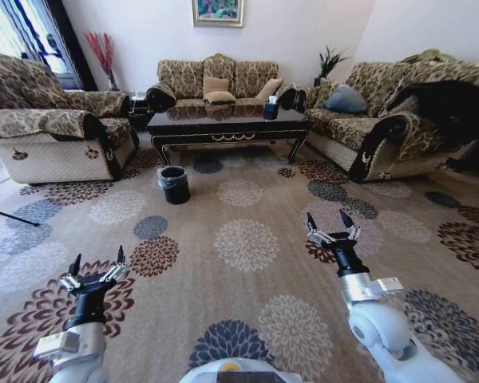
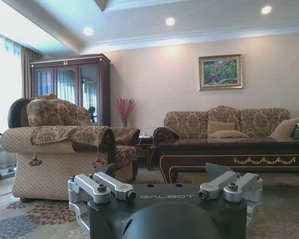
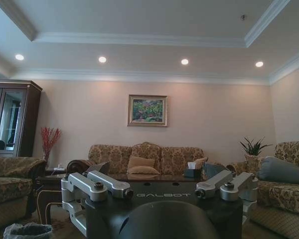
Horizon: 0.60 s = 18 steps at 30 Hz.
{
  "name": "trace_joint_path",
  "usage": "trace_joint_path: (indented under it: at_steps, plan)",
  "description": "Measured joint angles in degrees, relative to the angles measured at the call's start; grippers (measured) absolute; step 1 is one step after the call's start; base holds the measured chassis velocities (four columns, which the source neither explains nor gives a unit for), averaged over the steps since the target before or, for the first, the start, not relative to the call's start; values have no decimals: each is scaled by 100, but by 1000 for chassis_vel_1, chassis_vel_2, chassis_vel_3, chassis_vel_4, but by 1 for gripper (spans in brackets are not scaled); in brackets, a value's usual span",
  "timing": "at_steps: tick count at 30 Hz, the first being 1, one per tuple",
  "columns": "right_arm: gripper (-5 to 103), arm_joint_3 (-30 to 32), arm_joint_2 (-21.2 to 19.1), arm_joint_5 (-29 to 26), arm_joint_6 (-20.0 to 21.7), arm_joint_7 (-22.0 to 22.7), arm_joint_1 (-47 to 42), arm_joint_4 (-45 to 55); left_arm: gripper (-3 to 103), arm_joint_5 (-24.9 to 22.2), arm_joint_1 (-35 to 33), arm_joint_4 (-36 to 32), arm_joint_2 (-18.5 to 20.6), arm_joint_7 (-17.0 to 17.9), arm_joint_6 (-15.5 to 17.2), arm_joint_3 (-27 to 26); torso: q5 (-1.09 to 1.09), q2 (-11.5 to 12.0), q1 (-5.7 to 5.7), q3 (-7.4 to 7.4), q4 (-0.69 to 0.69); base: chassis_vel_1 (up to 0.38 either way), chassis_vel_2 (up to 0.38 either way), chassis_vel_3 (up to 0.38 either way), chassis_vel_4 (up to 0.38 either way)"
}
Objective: Move to the front of the table and pick up the trash from the floor, then place it into the trash bin.
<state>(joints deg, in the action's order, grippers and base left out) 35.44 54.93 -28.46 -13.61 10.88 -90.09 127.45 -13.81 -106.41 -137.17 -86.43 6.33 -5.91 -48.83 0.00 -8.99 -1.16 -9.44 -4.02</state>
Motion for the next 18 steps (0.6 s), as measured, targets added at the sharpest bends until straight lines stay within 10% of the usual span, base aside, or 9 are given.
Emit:
trace_joint_path:
  at_steps: [18]
  plan:
    - [100, 0, 0, 0, 0, 0, 0, 0, 100, 0, 0, 0, 0, 0, 0, 0, 0, -326, -100, -225, 0, 0, 0, 0, 0]
